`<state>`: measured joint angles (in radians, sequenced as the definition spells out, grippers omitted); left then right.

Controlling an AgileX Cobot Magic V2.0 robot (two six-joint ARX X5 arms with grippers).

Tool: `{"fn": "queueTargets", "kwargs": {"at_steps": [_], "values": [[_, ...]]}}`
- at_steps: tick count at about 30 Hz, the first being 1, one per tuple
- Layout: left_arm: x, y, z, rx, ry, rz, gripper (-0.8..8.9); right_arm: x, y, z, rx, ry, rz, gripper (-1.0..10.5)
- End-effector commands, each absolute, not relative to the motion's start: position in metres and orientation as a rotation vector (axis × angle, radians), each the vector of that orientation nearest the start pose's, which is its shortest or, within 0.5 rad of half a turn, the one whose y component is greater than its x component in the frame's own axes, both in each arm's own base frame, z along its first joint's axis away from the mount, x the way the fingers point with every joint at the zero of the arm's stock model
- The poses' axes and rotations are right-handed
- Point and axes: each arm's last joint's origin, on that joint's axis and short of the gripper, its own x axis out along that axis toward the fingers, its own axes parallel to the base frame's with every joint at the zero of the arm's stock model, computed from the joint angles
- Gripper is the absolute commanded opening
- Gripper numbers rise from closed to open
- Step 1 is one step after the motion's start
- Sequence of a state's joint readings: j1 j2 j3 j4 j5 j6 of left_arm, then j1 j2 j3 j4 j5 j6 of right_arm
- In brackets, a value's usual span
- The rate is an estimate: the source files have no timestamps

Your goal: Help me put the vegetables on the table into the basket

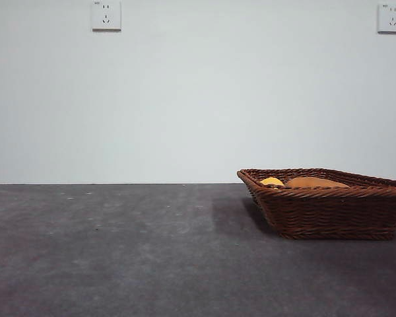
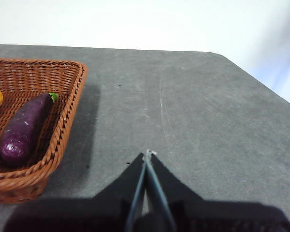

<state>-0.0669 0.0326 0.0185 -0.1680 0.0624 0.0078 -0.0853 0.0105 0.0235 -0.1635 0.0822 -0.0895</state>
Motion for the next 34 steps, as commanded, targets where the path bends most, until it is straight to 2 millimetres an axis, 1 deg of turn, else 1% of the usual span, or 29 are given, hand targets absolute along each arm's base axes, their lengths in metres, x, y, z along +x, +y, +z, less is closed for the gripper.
{"fn": "queueTargets", "kwargs": {"at_steps": [1,34], "values": [[0.0972,-0.0084,0.1479,0.020,0.188,-0.130,-0.04,0.0956,-0.0107,0.1523,-0.082,0.160,-0.165,0.0],[0.0972,-0.0084,0.1479,0.020,0.188,-0.130,-0.04,0.0952,-0.0106,0.1505,-0.082,0.182,-0.164,0.0]]}}
